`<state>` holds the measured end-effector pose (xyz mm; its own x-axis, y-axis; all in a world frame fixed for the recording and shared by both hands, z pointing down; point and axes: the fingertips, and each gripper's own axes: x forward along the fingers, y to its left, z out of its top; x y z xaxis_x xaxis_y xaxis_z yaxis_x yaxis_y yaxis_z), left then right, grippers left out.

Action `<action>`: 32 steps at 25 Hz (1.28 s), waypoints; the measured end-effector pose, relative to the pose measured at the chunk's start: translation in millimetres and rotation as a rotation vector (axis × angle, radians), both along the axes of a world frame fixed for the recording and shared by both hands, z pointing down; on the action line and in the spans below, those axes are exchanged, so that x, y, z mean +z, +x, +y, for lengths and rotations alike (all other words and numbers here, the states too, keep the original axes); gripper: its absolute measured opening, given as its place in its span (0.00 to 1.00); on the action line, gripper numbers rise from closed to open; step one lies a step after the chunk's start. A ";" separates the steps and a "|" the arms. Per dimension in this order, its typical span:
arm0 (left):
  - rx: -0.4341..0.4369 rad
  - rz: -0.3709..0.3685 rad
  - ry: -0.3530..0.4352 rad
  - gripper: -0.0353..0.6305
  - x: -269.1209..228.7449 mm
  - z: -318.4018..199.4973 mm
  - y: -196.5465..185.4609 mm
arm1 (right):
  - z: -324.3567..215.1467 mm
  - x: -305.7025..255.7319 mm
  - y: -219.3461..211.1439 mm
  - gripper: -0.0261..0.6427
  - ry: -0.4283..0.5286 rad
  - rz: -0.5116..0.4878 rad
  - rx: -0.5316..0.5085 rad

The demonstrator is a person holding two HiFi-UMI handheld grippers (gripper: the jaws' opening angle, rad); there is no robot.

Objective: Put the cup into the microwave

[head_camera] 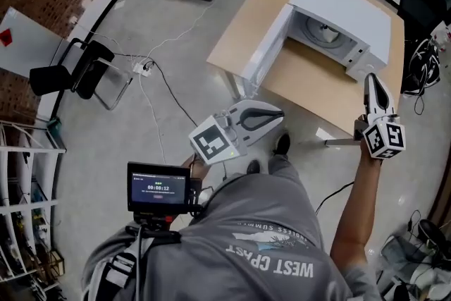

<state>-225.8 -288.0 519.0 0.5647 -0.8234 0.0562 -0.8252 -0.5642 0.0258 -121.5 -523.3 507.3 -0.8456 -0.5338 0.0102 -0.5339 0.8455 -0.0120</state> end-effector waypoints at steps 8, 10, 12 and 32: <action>0.076 -0.034 0.066 0.08 -16.3 0.9 1.2 | 105.0 -77.6 20.3 0.07 0.127 0.077 -0.118; 0.079 -0.033 0.072 0.08 -19.2 -6.9 7.2 | 114.2 -80.0 42.4 0.07 0.118 0.080 -0.117; 0.084 -0.035 0.083 0.09 -25.1 1.3 39.4 | 138.9 -88.3 87.1 0.07 0.118 0.078 -0.102; 0.199 -0.063 0.074 0.09 -31.5 47.7 291.4 | 247.8 -83.3 361.3 0.07 0.068 0.127 0.088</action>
<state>65.7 -240.4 487.4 0.7141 -0.6989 0.0403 -0.6958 -0.7149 -0.0698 239.8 -275.6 423.9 -0.7900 -0.6085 0.0751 -0.5992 0.7922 0.1159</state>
